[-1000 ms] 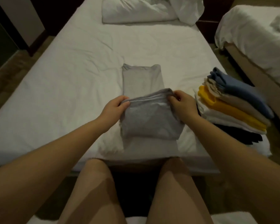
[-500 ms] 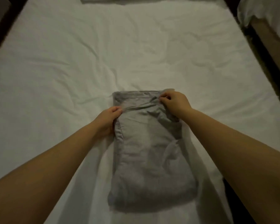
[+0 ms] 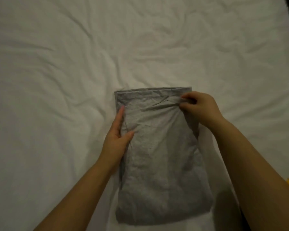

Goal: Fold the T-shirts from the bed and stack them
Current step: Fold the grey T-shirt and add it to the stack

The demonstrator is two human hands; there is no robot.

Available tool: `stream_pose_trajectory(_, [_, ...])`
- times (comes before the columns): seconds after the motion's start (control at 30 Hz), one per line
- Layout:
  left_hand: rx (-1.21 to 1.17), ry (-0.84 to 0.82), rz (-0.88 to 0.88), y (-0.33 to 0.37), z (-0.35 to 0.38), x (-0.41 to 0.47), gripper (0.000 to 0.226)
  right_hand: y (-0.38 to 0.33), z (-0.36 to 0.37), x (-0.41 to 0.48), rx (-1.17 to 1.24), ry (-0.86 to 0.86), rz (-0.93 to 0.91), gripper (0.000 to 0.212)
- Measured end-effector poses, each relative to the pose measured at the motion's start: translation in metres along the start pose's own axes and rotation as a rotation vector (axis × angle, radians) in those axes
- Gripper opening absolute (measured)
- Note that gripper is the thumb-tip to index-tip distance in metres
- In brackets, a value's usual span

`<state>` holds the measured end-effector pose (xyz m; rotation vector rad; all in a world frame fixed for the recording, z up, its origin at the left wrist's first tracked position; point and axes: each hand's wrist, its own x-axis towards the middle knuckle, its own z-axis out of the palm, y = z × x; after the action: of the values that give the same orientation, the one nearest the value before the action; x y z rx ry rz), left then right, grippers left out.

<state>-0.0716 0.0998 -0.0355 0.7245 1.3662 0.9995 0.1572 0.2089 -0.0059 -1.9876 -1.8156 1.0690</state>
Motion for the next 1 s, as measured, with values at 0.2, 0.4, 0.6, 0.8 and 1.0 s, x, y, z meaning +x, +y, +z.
stream_pose_trajectory(0.2, [0.13, -0.036, -0.081, 0.013, -0.002, 0.028, 0.049, 0.004, 0.011, 0.022, -0.011, 0.026, -0.043, 0.057])
stream_pose_trajectory(0.4, [0.055, 0.112, -0.144, 0.003, 0.007, -0.018, 0.084, 0.028, 0.037, -0.053, 0.332, 0.259, 0.129, 0.071])
stream_pose_trajectory(0.6, [0.514, 0.081, -0.148, -0.029, 0.001, -0.102, 0.092, 0.07, 0.063, -0.169, 0.342, 0.204, 0.235, 0.079])
stream_pose_trajectory(0.8, [0.693, 0.155, -0.081, -0.062, -0.007, -0.152, 0.083, 0.101, 0.076, -0.224, 0.333, 0.203, 0.257, 0.078])
stream_pose_trajectory(1.0, [0.664, 0.226, 0.043, -0.068, -0.004, -0.186, 0.059, 0.105, 0.07, -0.262, 0.437, 0.202, 0.19, 0.059])
